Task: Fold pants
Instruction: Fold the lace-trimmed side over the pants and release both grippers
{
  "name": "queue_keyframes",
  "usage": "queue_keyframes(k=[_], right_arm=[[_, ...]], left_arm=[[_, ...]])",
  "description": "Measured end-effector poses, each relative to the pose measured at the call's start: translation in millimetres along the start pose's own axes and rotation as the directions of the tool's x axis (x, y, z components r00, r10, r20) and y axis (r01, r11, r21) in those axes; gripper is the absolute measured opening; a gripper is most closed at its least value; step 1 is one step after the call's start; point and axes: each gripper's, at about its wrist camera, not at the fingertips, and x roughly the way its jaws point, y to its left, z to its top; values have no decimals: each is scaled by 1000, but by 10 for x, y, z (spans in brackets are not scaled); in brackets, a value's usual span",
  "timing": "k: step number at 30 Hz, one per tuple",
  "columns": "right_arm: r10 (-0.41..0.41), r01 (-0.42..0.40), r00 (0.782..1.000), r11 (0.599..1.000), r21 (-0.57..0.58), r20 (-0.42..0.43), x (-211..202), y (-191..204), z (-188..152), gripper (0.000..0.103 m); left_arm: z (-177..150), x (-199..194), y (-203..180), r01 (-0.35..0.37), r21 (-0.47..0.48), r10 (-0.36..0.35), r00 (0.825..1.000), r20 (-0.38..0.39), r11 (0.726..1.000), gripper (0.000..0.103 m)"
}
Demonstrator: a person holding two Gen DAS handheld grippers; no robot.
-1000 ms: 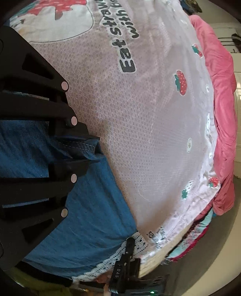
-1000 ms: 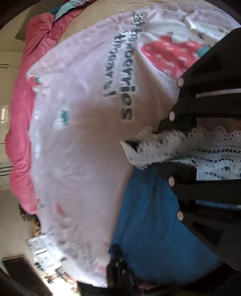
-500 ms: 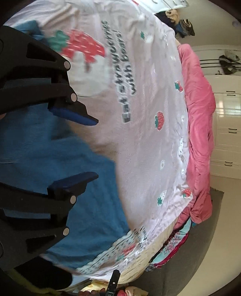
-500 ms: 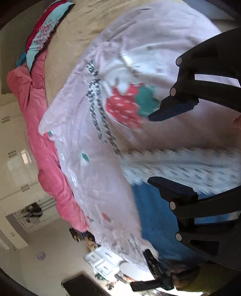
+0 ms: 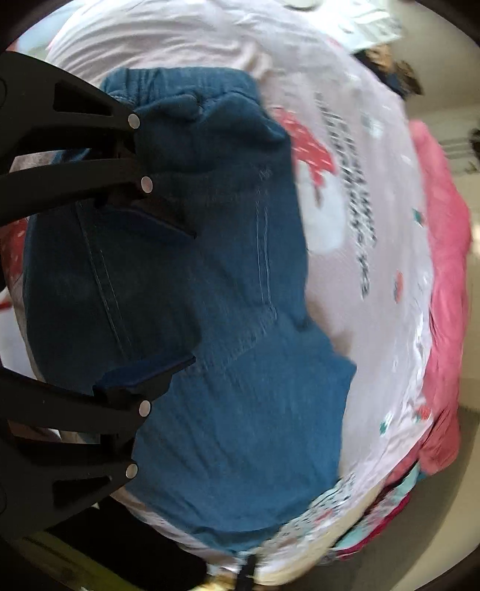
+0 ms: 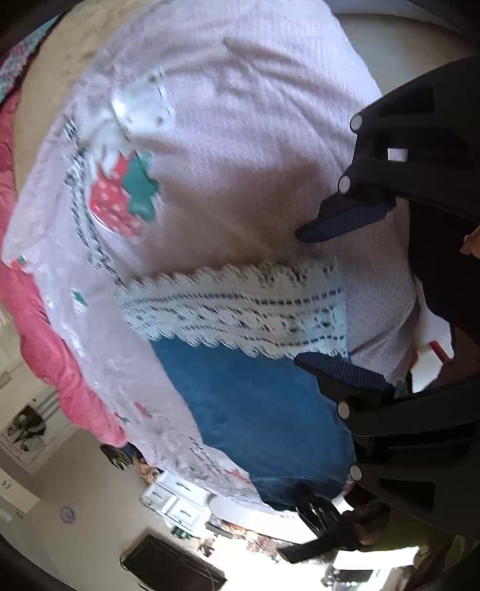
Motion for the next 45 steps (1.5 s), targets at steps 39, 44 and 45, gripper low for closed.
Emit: queue_keyframes(k=[39, 44, 45], right_arm=[[-154, 137, 985, 973, -186, -75, 143, 123, -142, 20], [-170, 158, 982, 977, -146, -75, 139, 82, -137, 34], [-176, 165, 982, 977, -139, -72, 111, 64, -141, 41]], left_arm=[[-34, -67, 303, 67, -84, -65, 998, 24, 994, 52], [-34, -76, 334, 83, -91, -80, 996, 31, 992, 52], [-32, -87, 336, 88, -92, -85, 996, 36, 992, 52]])
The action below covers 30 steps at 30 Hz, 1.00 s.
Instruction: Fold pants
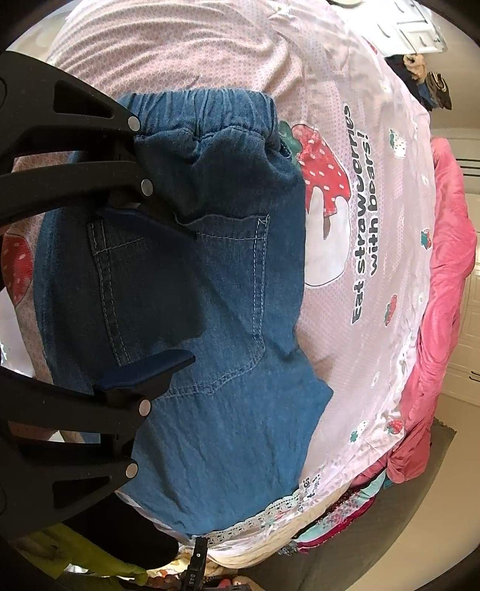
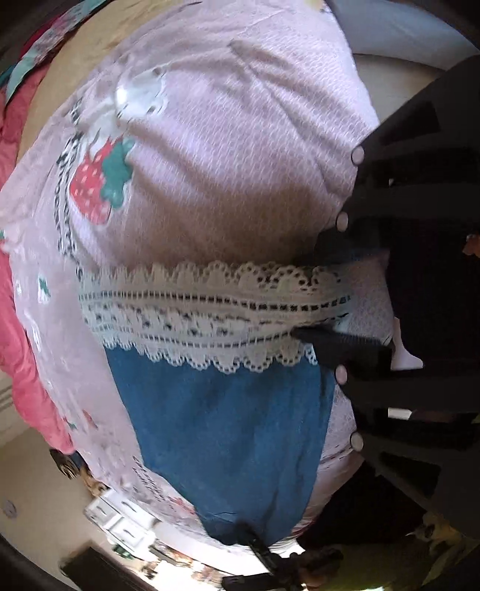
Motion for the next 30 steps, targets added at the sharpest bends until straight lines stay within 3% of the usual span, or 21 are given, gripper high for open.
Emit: queue_keyframes(k=[2, 4, 6, 9, 12, 16, 19, 21, 24, 28, 30], right_arm=[[-44, 43, 999, 999, 18, 31, -114, -23, -35, 52], [-72, 68, 992, 997, 37, 101, -290, -28, -69, 57], [-76, 70, 984, 997, 39, 160, -452, -17, -58, 61], [-48, 52, 965, 999, -9, 258, -655, 169, 33, 70], [30, 3, 957, 993, -114, 288, -607, 567, 230, 74], [131, -63, 967, 953, -296, 217, -195, 1179, 613, 75], [122, -73, 984, 942, -329, 131, 283, 1425, 898, 75], [95, -65, 992, 950, -306, 87, 562, 1396, 1029, 75], [-7, 20, 999, 964, -265, 48, 845, 1264, 1082, 76], [-38, 57, 996, 964, -258, 78, 806, 1108, 1002, 76], [8, 9, 997, 978, -208, 79, 785, 957, 1003, 77]], left_arm=[[7, -74, -15, 9, -2, -9, 1000, 8, 1000, 52], [26, -194, -60, -1, 16, 0, 999, 36, 1000, 65], [102, -380, -101, -10, 35, 7, 996, 92, 999, 68], [321, -498, -161, -22, 60, 13, 990, 142, 998, 70], [601, -380, -258, -34, 94, 21, 991, 134, 995, 71], [769, -16, -308, 15, 87, -18, 999, 31, 996, 71], [718, 237, -233, -8, 64, 9, 1000, -28, 998, 71], [642, 356, -65, -54, 20, 55, 997, -50, 998, 71], [575, 389, 124, -82, -7, 82, 996, -18, 997, 55], [549, 411, 140, -93, 3, 93, 996, 0, 996, 54], [539, 421, 131, -102, 16, 102, 995, 8, 995, 54]])
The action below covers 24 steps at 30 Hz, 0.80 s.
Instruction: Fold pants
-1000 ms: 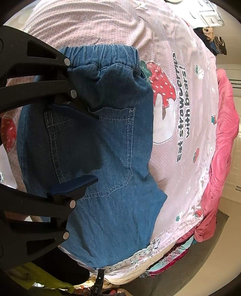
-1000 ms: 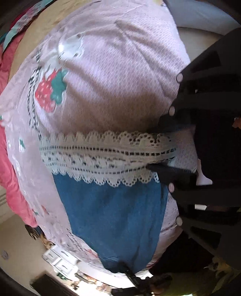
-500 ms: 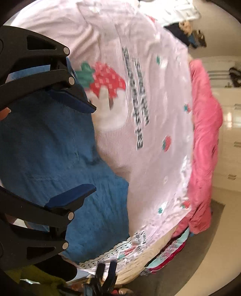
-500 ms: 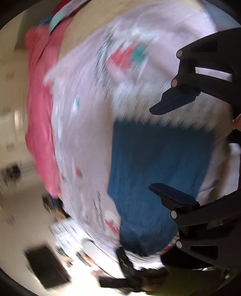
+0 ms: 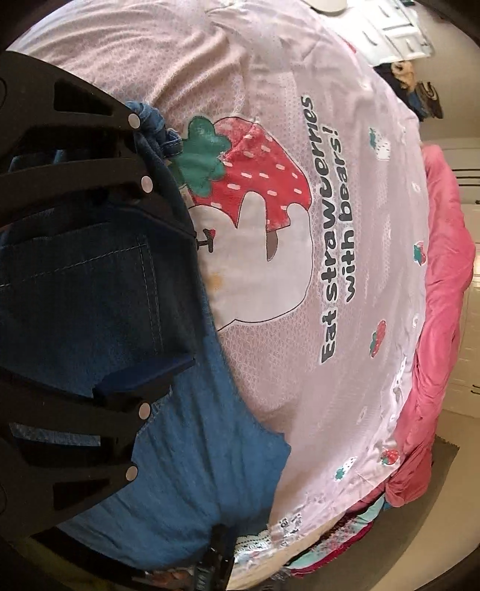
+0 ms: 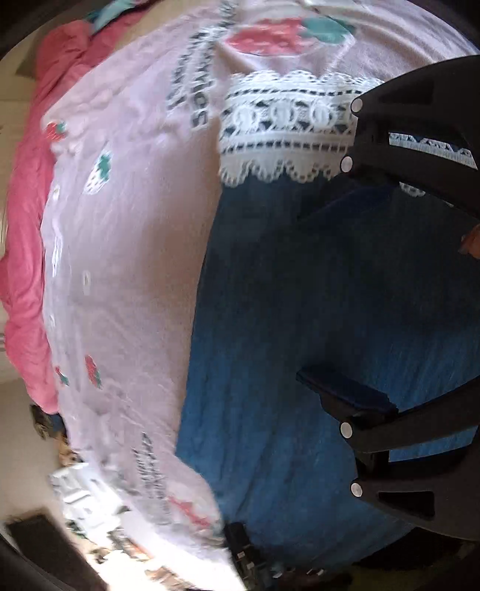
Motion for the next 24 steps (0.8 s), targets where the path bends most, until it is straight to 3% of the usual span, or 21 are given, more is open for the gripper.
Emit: queue_keyframes(k=[2, 7, 14, 17, 20, 24], right_arm=[[44, -45, 999, 998, 44, 12, -2, -69, -14, 76], [48, -51, 998, 996, 70, 38, -78, -160, -31, 76], [106, -120, 990, 978, 169, 93, -226, -359, -95, 76], [135, -163, 981, 962, 221, 136, -393, -463, -156, 77], [43, -94, 980, 960, 262, 193, -681, -562, -283, 81], [14, -95, 968, 945, 314, 252, -1058, -738, -546, 82]], left_arm=[[-3, -18, 7, 8, -6, -8, 1000, 11, 1000, 54], [-19, -36, 2, 7, -2, -7, 1000, 25, 1000, 54], [-66, -74, -29, 13, 22, -14, 998, 62, 1000, 56], [-90, -217, -54, 42, 22, -45, 992, 118, 999, 68], [-110, -395, -115, 28, 11, -29, 987, 159, 1000, 86], [-147, -582, -241, 55, 22, -58, 984, 171, 998, 88]])
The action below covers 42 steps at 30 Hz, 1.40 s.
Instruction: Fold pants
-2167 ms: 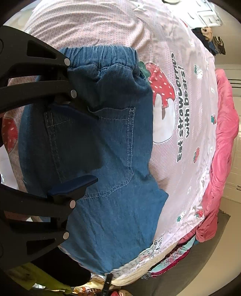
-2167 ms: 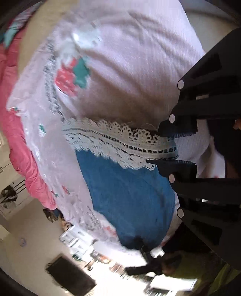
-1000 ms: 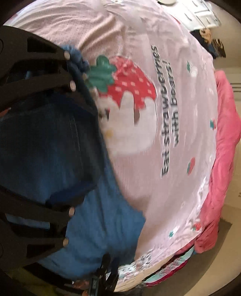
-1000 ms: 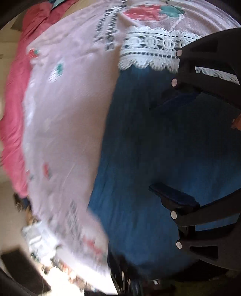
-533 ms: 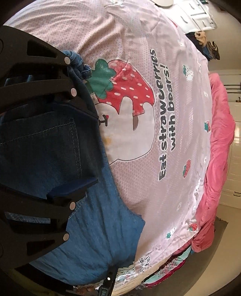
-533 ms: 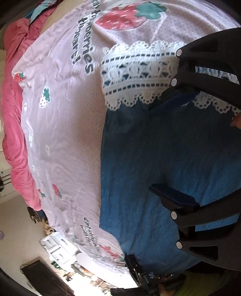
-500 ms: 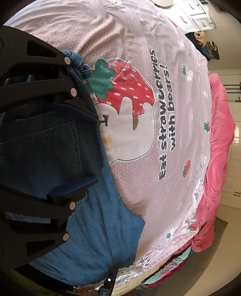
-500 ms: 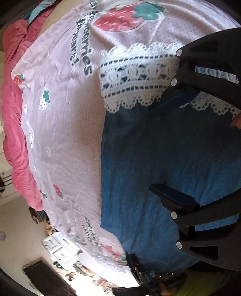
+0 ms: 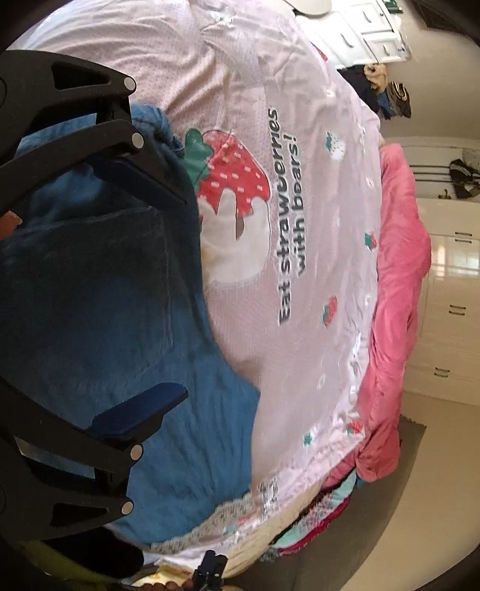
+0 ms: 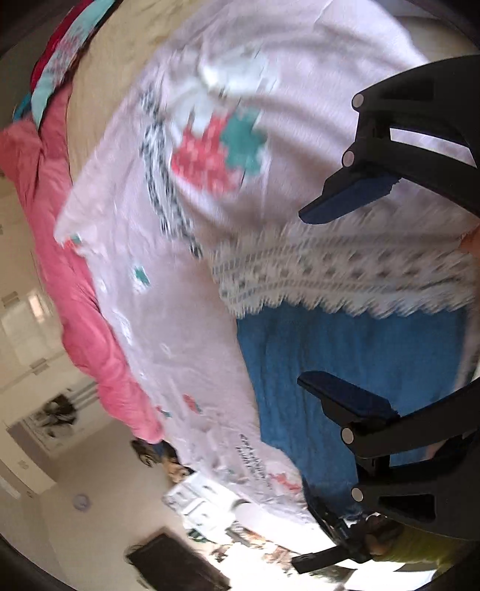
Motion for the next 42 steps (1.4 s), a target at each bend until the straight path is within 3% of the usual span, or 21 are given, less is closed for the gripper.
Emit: queue_keyframes(k=[1, 2, 7, 12, 15, 22, 27, 32, 35, 38, 40, 42], right_arm=[[-5, 5, 1000, 1000, 14, 7, -79, -50, -31, 94], [-19, 19, 1000, 1000, 22, 12, -158, -101, -75, 94], [-98, 98, 995, 995, -1, 1, -360, -160, -335, 94], [-70, 69, 997, 997, -39, -13, -439, -35, -498, 94], [-53, 52, 998, 998, -33, -40, -379, 0, -562, 94], [-17, 15, 996, 1000, -25, -92, -153, 14, -602, 94], [13, -16, 994, 999, -34, -104, -69, 29, -589, 94], [38, -37, 990, 999, 16, -132, 15, -79, -567, 94], [51, -49, 988, 999, 23, -143, 41, -96, -559, 94], [59, -55, 985, 998, 29, -162, 79, -103, -562, 81], [50, -46, 985, 998, 30, -165, 92, -107, -558, 73], [48, -44, 986, 999, 31, -162, 97, -115, -555, 65]], left_arm=[[1, -28, -50, 9, 11, -9, 1000, -1, 1000, 90], [6, -66, -142, 21, 34, -21, 1000, -2, 999, 91], [43, -80, -529, 104, 105, -102, 995, -19, 989, 94], [113, 57, -1072, 205, 187, -193, 978, -83, 961, 94], [231, 143, -1408, 256, 264, -236, 966, -109, 930, 94], [561, 604, -2137, 323, 414, -258, 944, -206, 851, 94], [707, 1057, -2524, 374, 450, -261, 920, -293, 811, 93], [796, 1435, -2772, 409, 456, -257, 897, -360, 790, 93], [853, 1633, -2859, 440, 442, -266, 876, -402, 781, 88], [875, 1770, -2934, 471, 440, -275, 856, -438, 764, 79], [867, 1855, -2988, 499, 430, -283, 834, -474, 752, 61], [848, 1922, -3027, 529, 418, -289, 809, -513, 739, 50]])
